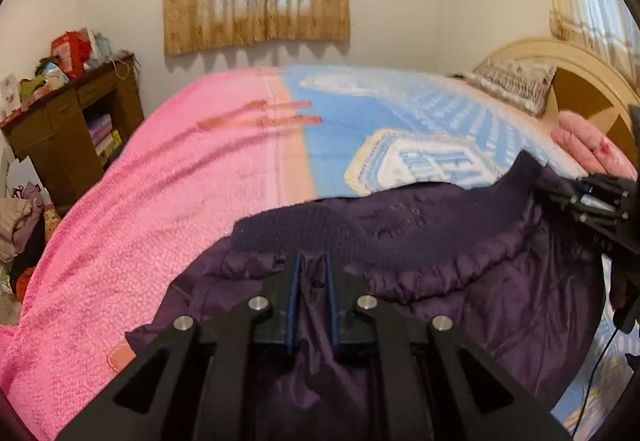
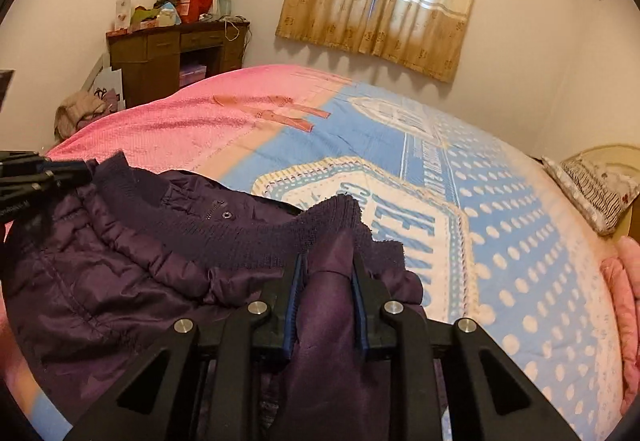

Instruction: Fold large clothes

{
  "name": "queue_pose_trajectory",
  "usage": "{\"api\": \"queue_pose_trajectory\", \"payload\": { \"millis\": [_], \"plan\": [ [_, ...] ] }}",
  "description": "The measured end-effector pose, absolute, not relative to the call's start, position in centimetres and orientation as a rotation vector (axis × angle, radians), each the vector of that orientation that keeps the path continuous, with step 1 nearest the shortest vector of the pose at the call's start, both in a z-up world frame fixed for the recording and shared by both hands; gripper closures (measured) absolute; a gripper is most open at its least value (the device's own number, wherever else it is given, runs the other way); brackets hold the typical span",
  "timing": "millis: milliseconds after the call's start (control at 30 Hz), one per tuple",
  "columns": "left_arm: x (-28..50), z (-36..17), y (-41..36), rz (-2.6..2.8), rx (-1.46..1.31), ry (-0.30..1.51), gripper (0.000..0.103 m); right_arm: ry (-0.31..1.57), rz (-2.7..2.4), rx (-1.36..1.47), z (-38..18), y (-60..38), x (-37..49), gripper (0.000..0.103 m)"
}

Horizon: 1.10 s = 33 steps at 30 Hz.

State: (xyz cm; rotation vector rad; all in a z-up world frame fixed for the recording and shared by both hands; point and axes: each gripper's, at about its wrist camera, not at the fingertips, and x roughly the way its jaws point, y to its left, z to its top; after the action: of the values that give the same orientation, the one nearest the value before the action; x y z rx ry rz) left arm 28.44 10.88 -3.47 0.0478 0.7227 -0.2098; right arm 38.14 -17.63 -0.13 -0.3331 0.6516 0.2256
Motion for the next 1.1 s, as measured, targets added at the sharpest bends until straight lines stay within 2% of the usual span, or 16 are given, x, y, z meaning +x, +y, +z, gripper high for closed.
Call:
{"api": "queue_pose_trajectory", "payload": {
  "millis": [100, 300, 400, 633, 833, 900, 1100],
  "plan": [
    [29.1, -4.0, 10.3, -0.189, 0.085, 0.736, 0.088, 0.639, 0.220, -0.325, 0.1, -17.7, 38.2, 0.081],
    [30.3, -3.2, 10.2, -0.151, 0.083, 0.690, 0.092, 0.577, 0.182, -0.293, 1.4, -17.9, 38.5, 0.081],
    [31.4, -3.0, 10.3, -0.133, 0.084, 0.682, 0.098, 0.576, 0.154, -0.276, 1.6, -18.1, 39.3, 0.081],
    [33.6, -6.6, 9.6, -0.044, 0.159, 0.736, 0.099, 0.742, 0.118, -0.260, -6.3, -19.0, 41.5, 0.079],
    [33.2, -7.5, 9.7, -0.034, 0.143, 0.722, 0.099, 0.772, 0.107, -0.265, -7.4, -18.8, 42.2, 0.075],
    [33.3, -7.5, 9.9, -0.029, 0.128, 0.714, 0.099, 0.784, 0.111, -0.253, -7.5, -18.9, 42.5, 0.071],
    [33.7, -8.1, 9.7, -0.023, 0.146, 0.736, 0.099, 0.793, 0.103, -0.273, -8.0, -18.8, 42.8, 0.070]
  ]
}}
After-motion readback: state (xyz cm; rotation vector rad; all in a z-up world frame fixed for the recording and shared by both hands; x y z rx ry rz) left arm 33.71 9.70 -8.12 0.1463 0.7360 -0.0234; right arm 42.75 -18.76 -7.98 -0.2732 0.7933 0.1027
